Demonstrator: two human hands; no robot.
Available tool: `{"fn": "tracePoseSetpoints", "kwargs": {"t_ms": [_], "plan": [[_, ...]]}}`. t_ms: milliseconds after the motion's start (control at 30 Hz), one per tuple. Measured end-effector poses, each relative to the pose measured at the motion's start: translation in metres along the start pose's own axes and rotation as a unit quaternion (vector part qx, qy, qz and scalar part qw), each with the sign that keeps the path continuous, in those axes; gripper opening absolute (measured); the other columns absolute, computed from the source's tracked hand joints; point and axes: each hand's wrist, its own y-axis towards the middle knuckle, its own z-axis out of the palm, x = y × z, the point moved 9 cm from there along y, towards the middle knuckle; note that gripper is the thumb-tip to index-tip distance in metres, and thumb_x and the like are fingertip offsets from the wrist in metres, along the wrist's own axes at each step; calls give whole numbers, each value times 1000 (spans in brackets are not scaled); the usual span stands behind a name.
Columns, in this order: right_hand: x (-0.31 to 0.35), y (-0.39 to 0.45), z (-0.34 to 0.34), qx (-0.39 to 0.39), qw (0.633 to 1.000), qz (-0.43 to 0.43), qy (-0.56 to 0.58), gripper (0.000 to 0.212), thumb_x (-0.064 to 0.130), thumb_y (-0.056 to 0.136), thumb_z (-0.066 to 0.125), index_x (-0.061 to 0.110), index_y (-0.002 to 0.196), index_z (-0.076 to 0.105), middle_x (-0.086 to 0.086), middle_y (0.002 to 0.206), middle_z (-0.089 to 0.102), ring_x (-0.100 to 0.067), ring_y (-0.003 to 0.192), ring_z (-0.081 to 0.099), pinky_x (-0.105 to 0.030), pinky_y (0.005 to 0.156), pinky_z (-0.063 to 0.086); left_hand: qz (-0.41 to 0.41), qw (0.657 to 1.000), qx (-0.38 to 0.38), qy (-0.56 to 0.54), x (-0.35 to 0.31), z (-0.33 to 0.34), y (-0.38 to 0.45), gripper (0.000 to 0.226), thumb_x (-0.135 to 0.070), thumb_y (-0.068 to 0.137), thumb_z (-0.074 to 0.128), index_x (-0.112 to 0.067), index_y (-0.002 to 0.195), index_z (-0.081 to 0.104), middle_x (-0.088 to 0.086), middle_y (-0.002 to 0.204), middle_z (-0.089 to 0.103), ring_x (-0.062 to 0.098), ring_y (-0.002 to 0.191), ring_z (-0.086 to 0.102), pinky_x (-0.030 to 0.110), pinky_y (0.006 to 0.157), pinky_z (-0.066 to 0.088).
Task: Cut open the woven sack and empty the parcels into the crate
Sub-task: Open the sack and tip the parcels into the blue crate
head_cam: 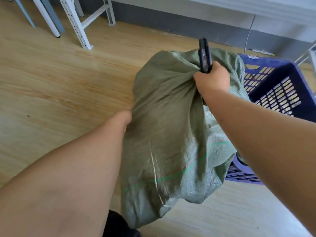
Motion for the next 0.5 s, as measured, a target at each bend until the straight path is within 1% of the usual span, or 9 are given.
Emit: {"fn": "tracePoseSetpoints", "kwargs": {"t_ms": [67, 167, 200, 233, 300, 367, 400, 433, 500], "plan": [[-6, 5, -7, -13, 1000, 22, 17, 11, 17, 75, 55, 21, 85, 53, 9, 67, 50, -4, 56, 46, -21, 45, 35, 2, 1000, 8, -5, 2, 9, 6, 57, -44, 103, 28, -8, 146, 36, 12, 152, 35, 30, 138, 35, 41, 115, 29], [-18, 11, -16, -33, 997, 55, 45, 10, 17, 74, 54, 26, 77, 50, 9, 67, 51, -10, 59, 50, -26, 57, 45, -9, 1000, 3, 16, 1, 14, 15, 56, -42, 103, 31, -5, 146, 36, 13, 153, 32, 30, 140, 32, 40, 116, 26], [-24, 13, -20, -41, 996, 71, 47, 11, 16, 74, 54, 26, 73, 49, 9, 67, 51, -13, 60, 51, -27, 59, 45, -17, 1000, 4, 11, 1, 15, 17, 57, -41, 104, 31, -3, 145, 36, 14, 153, 32, 31, 139, 32, 40, 115, 27], [-30, 15, -25, -47, 994, 85, 44, 11, 16, 73, 53, 25, 71, 47, 9, 67, 51, -15, 61, 51, -26, 58, 42, -24, 1000, 7, 1, -1, 16, 18, 57, -41, 104, 31, -2, 145, 36, 14, 152, 33, 32, 138, 33, 40, 115, 28], [-37, 20, -32, -50, 993, 103, 29, 11, 16, 73, 53, 23, 69, 46, 4, 70, 53, -16, 61, 49, -26, 51, 35, -40, 999, 6, -33, -4, 15, 20, 56, -41, 103, 33, -2, 143, 40, 10, 148, 40, 30, 135, 39, 39, 112, 32], [-39, 24, -39, -51, 991, 120, 23, 6, 17, 74, 53, 22, 73, 50, -2, 80, 58, -19, 64, 51, -26, 52, 33, -61, 995, -16, -78, -11, 4, 18, 48, -35, 102, 39, -3, 137, 47, 5, 136, 48, 28, 125, 47, 37, 104, 37], [-40, 25, -43, -53, 990, 131, 24, 5, 17, 74, 53, 22, 76, 52, -4, 83, 59, -21, 65, 52, -26, 53, 34, -73, 992, -34, -102, -13, -4, 16, 44, -31, 101, 42, -3, 134, 50, 7, 135, 51, 26, 118, 50, 37, 101, 39], [-41, 26, -48, -52, 988, 142, 27, 5, 17, 74, 53, 21, 77, 53, -4, 83, 60, -22, 67, 53, -27, 54, 36, -85, 987, -56, -124, -16, -11, 13, 42, -28, 99, 44, -4, 132, 52, 10, 134, 53, 24, 110, 51, 36, 99, 41], [-42, 26, -59, -48, 985, 161, 30, 4, 17, 74, 52, 19, 77, 54, -7, 86, 62, -26, 72, 56, -30, 62, 44, -100, 976, -104, -163, -23, -26, -1, 40, -25, 96, 46, -5, 129, 53, 10, 123, 58, 22, 98, 52, 34, 89, 44]]}}
